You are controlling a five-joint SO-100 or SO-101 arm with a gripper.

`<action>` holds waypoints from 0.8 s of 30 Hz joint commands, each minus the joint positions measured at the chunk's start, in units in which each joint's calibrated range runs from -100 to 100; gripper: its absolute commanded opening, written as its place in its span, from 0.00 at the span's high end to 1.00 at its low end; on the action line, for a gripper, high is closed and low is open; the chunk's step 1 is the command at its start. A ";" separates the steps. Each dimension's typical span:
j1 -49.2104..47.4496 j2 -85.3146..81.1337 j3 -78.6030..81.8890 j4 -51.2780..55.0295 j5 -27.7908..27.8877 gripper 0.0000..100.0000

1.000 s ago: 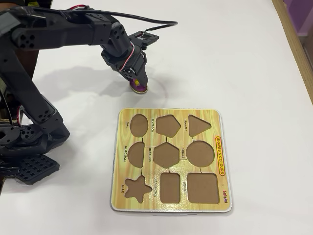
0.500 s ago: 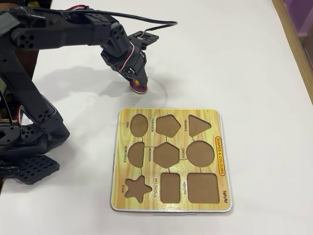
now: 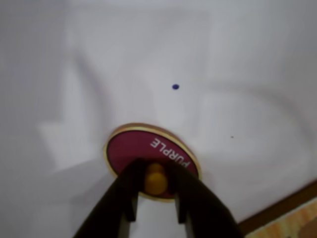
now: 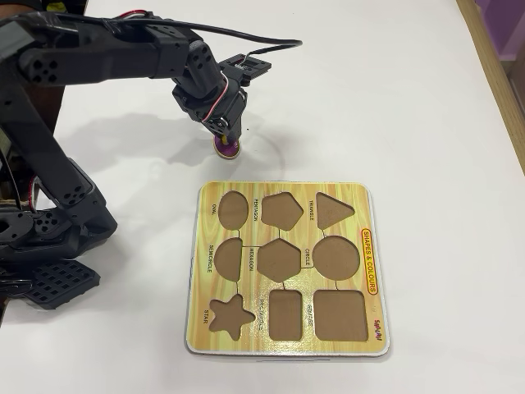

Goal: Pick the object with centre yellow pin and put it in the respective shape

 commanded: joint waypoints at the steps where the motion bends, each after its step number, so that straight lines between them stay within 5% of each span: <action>1: -0.43 -0.87 -0.90 -0.18 -0.25 0.99; 24: 1.04 -12.00 1.98 -0.10 -0.20 0.99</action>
